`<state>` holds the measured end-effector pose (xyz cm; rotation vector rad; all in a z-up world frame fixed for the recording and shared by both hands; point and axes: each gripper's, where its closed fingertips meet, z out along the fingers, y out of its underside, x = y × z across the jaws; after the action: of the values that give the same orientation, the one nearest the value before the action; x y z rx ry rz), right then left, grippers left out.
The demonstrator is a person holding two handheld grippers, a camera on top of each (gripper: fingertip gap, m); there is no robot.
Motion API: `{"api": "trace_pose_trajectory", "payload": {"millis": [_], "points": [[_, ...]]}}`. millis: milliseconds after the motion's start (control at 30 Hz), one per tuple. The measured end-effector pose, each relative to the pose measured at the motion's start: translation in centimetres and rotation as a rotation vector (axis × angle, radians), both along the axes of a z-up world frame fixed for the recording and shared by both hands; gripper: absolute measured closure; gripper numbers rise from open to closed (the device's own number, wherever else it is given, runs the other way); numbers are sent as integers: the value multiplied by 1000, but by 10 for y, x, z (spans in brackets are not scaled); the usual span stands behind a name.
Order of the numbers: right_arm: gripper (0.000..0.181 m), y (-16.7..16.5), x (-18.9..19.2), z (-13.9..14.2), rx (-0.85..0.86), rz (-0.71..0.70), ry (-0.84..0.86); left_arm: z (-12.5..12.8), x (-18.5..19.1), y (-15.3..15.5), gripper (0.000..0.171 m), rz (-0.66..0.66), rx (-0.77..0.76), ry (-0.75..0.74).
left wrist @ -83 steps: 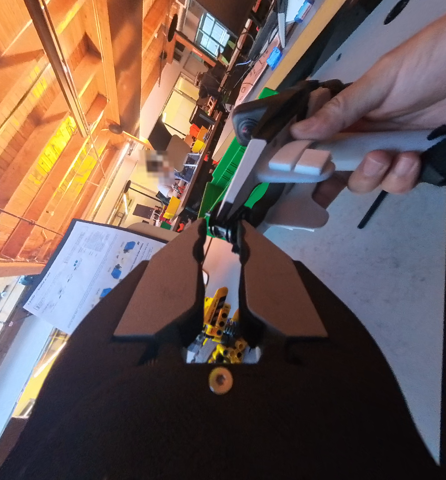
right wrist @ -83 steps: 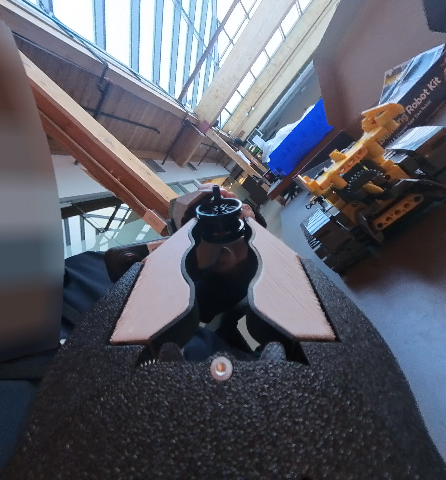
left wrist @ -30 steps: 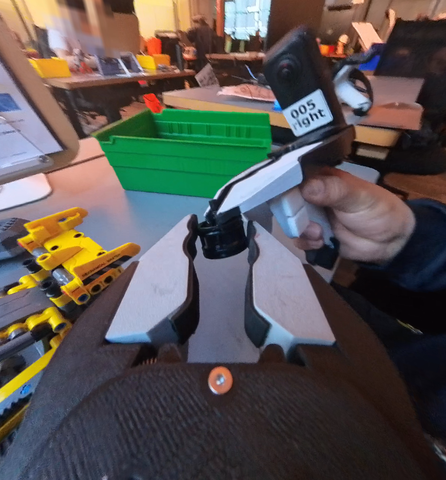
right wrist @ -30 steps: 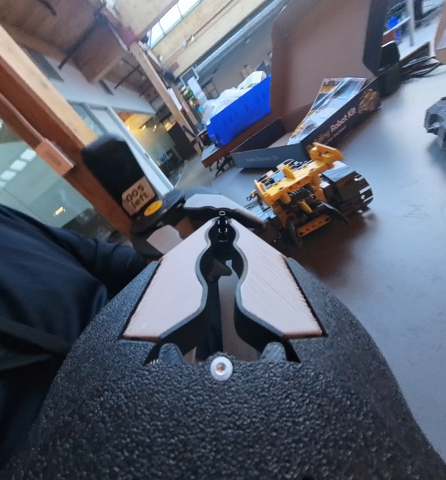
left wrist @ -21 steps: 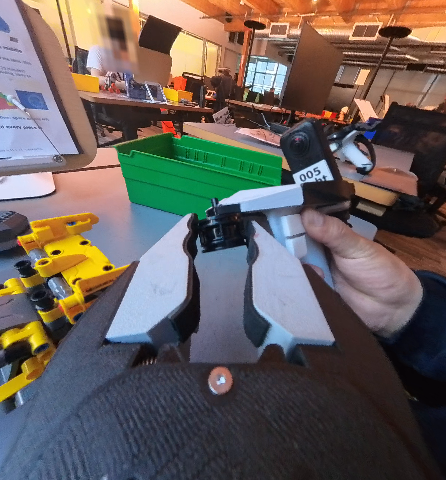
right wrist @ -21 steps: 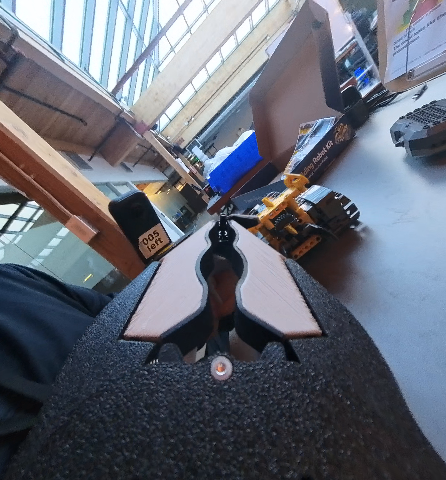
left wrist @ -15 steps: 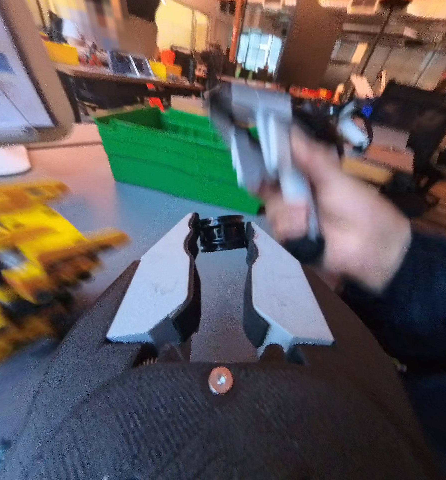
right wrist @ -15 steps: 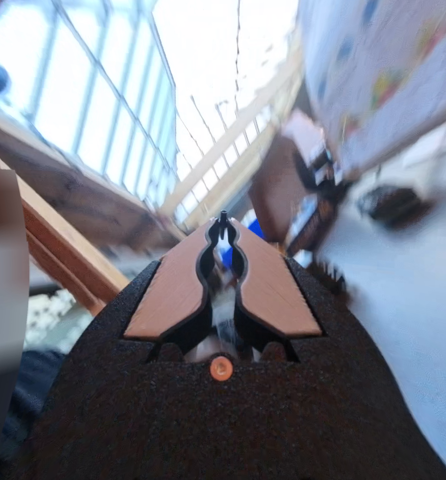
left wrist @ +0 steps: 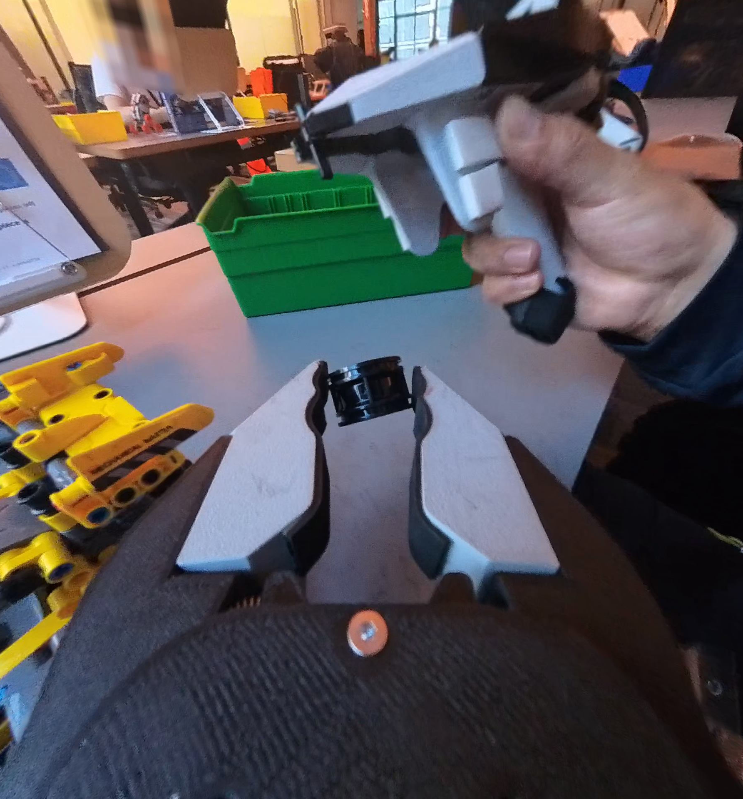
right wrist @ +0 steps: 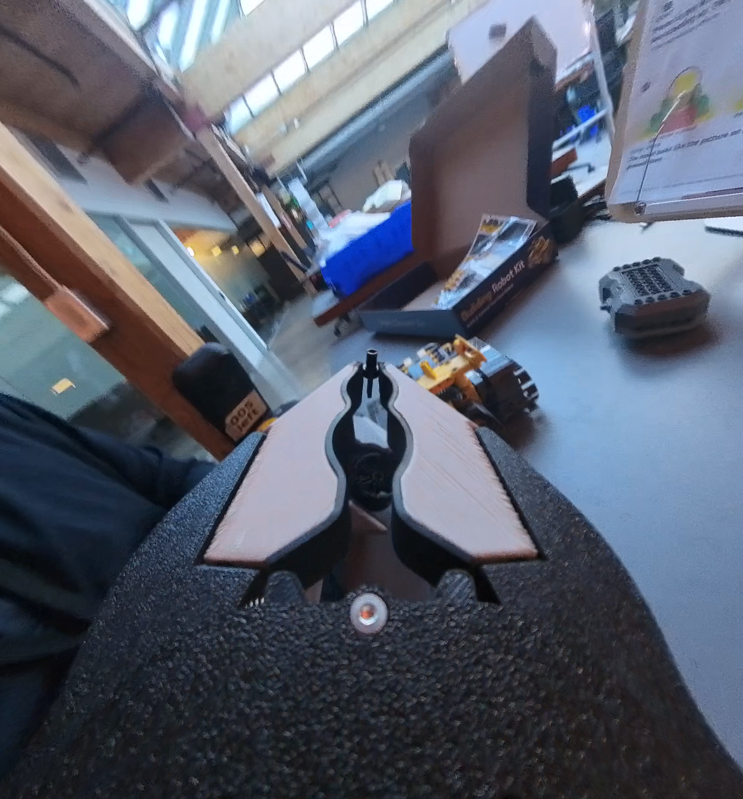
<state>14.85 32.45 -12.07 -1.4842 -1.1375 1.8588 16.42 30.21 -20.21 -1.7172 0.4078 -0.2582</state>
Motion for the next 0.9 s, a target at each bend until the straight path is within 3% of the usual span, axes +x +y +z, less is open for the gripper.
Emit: {"api": "trace_pose_trajectory", "payload": {"millis": [100, 200, 267, 333, 367, 400, 467, 667, 733, 800, 833, 900], "points": [[177, 28, 31, 12, 227, -153, -117, -8, 7, -4, 134, -42, -5, 45], [177, 117, 91, 22, 391, -401, -352, -9, 8, -5, 134, -66, 1, 77], [177, 194, 142, 4, 470, -601, -594, -9, 8, -4, 134, -80, 0, 71], [177, 238, 176, -35, 430, -631, -814, -9, 8, -4, 134, -88, -3, 58], [166, 245, 185, -59, 358, -595, -905, -9, 9, -4, 134, -93, -6, 57], [153, 245, 188, -79, 287, -543, -953, -10, 9, -3, 134, -92, -9, 57], [155, 247, 189, -96, 231, -516, -952, -10, 9, -3, 134, -92, -12, 58], [138, 242, 187, -87, 146, -502, -793, -15, 12, -2, 134, -115, -40, 66], [145, 215, 183, -83, 94, -384, -738, -16, 13, -2, 134, -120, -41, 68], [153, 187, 187, -98, 42, -276, -791, -15, 13, -2, 134, -126, -40, 64], [181, 175, 184, -102, 18, -237, -781, -15, 13, -2, 134, -127, -41, 61], [181, 158, 170, -102, -18, -191, -740, -16, 14, -2, 134, -134, -48, 56]]}}
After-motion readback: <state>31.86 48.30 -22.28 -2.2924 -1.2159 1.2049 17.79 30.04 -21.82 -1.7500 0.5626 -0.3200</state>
